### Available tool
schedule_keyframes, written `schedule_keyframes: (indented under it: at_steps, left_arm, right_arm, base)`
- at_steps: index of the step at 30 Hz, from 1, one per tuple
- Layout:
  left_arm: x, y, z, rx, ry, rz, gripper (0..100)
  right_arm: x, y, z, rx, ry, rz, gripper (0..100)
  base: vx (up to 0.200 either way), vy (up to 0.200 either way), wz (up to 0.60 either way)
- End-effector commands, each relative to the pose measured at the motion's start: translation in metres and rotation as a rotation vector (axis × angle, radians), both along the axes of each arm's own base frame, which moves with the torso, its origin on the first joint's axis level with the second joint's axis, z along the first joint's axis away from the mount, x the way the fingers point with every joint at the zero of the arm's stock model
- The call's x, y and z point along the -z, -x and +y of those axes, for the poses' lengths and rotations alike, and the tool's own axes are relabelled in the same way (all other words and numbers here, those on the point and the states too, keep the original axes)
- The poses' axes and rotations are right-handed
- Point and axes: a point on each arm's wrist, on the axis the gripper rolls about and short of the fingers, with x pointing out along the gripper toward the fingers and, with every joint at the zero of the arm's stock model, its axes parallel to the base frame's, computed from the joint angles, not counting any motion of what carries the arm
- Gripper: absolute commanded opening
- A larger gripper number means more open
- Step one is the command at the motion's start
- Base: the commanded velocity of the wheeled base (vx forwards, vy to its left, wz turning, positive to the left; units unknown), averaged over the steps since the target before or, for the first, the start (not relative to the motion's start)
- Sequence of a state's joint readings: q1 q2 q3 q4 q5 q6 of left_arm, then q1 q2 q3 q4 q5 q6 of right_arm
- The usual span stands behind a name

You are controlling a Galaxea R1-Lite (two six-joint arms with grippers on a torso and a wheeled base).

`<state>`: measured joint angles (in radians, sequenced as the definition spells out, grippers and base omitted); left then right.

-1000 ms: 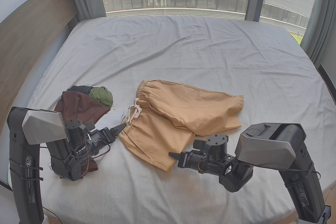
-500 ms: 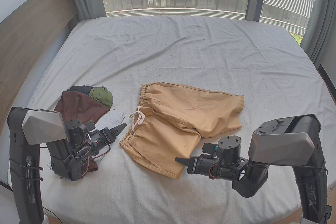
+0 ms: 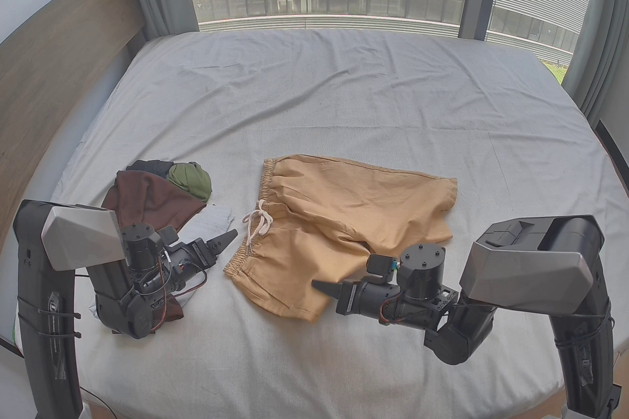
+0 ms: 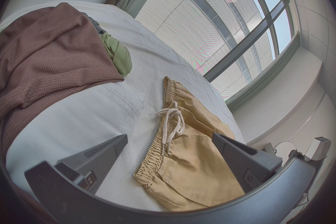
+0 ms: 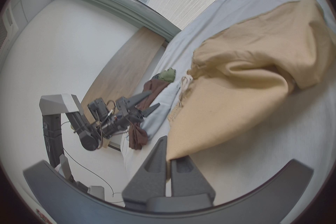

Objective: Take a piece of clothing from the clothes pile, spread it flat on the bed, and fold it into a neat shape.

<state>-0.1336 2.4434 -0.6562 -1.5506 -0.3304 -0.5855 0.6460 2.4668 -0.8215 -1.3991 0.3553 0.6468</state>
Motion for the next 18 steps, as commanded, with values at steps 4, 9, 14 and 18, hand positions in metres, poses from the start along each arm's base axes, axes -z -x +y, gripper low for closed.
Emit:
schedule_keyframes:
  at_steps: [4,9,14,18]
  left_arm:
    - [0.0,0.0,-0.001,0.002,0.0,0.001,100]
    - [0.0,0.0,0.0,0.001,0.0,0.0,100]
    - [-0.001,0.0,0.0,0.001,0.001,-0.002,100]
    - [-0.001,-0.001,0.0,-0.001,0.001,-0.005,100]
  right_arm:
    - [-0.017,-0.03,0.019,0.002,-0.053,-0.061,0]
    - [-0.013,-0.065,0.025,0.039,-0.07,-0.088,0]
    - [-0.013,-0.085,0.03,0.059,-0.078,-0.103,0]
    - [-0.013,-0.095,0.037,0.062,-0.074,-0.098,0]
  base:
    - [0.0,0.0,0.0]
    - [0.0,0.0,0.0]
    - [0.0,0.0,0.0]
    - [0.0,0.0,0.0]
